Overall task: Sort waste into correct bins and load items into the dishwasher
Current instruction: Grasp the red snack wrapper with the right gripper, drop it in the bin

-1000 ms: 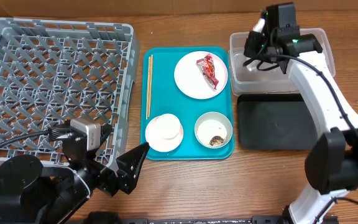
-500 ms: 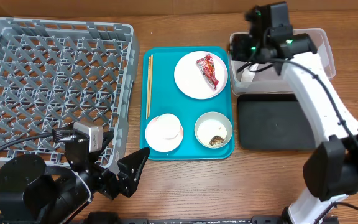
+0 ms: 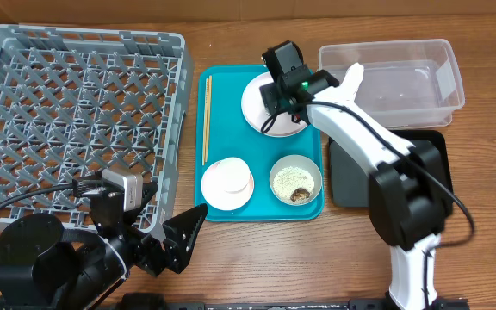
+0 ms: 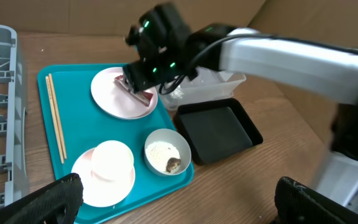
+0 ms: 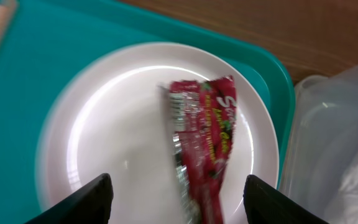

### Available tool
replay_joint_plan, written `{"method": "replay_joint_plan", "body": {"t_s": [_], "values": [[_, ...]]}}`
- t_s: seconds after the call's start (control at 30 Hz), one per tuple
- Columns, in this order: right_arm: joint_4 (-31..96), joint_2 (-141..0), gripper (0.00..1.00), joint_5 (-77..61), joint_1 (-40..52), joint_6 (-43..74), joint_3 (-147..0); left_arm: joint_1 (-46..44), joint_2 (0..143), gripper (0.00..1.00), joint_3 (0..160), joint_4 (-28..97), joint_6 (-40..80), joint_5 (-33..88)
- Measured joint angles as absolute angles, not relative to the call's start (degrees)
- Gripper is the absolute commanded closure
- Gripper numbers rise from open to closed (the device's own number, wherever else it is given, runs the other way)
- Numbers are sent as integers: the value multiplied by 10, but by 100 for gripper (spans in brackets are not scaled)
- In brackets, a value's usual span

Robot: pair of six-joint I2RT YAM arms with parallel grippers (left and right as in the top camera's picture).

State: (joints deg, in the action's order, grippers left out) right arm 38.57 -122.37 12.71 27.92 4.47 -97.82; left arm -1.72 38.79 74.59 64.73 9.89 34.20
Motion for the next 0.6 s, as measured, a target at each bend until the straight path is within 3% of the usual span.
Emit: {"method": "replay_joint_plan", "body": {"t_s": [0.1,0.2,0.3,0.4,0.6], "values": [[383,-1265,36,131,263,44,-978,-17,388,0,746,648,99,342],[389,-1293,72,127,251,47,-977,-17,388,0,746,648,99,342],[393,-1297,87,124,251,44,-978,-17,388,0,746,647,99,342],[408,-1296,96,124,256,45,-980,-17,388,0,746,647,99,342],[456,-1273,96,120,263,49,-989,-17,388,0,746,647,99,342]]}}
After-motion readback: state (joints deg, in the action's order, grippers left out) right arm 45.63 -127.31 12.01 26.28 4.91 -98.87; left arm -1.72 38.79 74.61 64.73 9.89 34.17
